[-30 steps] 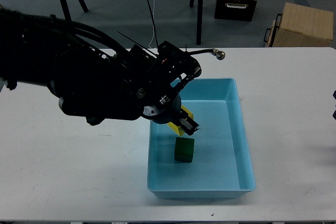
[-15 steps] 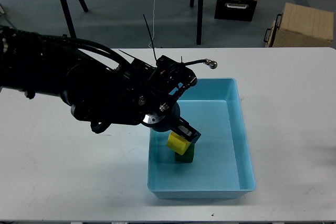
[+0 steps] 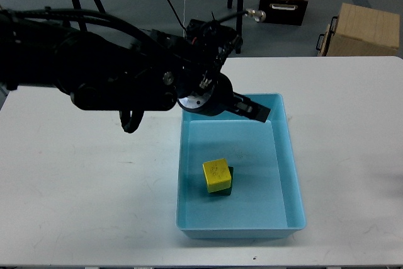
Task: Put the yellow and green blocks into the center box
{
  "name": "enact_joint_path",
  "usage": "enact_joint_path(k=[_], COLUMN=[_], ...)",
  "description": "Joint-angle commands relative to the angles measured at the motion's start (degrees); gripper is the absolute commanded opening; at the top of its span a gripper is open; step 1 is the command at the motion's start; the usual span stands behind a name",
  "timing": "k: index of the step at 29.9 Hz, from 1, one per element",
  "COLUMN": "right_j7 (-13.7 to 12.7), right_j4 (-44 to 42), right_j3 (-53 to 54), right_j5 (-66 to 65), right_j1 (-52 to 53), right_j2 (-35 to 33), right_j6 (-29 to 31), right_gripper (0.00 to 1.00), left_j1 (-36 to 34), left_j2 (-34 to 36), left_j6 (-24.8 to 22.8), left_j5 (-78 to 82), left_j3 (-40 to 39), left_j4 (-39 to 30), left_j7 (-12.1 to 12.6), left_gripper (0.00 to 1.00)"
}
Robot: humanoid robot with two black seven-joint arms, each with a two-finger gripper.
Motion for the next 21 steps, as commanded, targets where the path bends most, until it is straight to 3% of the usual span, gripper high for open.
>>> enact_joint_path(k=[1,2,5,6,11,14,17,21], right_j7=[0.0,0.0,0.0,0.0,0.09,0.09,0.09,0.09], right_j4=[-0.04,-0.21,-0.92,-1.01,-1.36,-1.36,-1.36,-1.27], right_j3=[0.09,0.01,0.09,0.09,1.15,1.15,1.24,1.94], right_j5=[-0.08,-0.16,-0.17,-0.17,-0.17,-0.17,-0.17,-0.17], right_j1=[0.1,0.19,1.06,1.24,1.95,2.56,2.65,2.65], right_j2=[-0.11,-0.11,-0.03,-0.11,-0.03,-0.03,-0.11,-0.55], right_j6=[0.0,0.0,0.0,0.0,0.0,0.0,0.0,0.0], right_gripper=[1.0,1.0,1.0,1.0,1.0,1.0,1.0,1.0], left_j1=[0.34,0.34,0.95,1.83,12.44,22.28,31.6,43.2], left_j2=[6.43,8.01,14.86,17.06,26.39,26.31,24.3,21.57], left_j6=[3.48,4.1,4.02,3.06,-7.92,-12.57,-20.2,-20.2], left_j5=[-10.86,-14.81,-30.0,-33.62,-37.44,-37.61,-38.49,-40.6], left_j3=[-5.56,-6.0,-9.06,-10.47,-24.87,-36.72,-47.63,-59.85], left_j4=[0.0,0.53,3.6,4.04,6.32,12.28,18.0,21.97], left_j7=[-0.41,-1.71,-10.31,-12.17,-13.77,-14.91,-15.26,-15.88], left_gripper=[0.94,0.97,1.0,1.0,1.0,1.0,1.0,1.0])
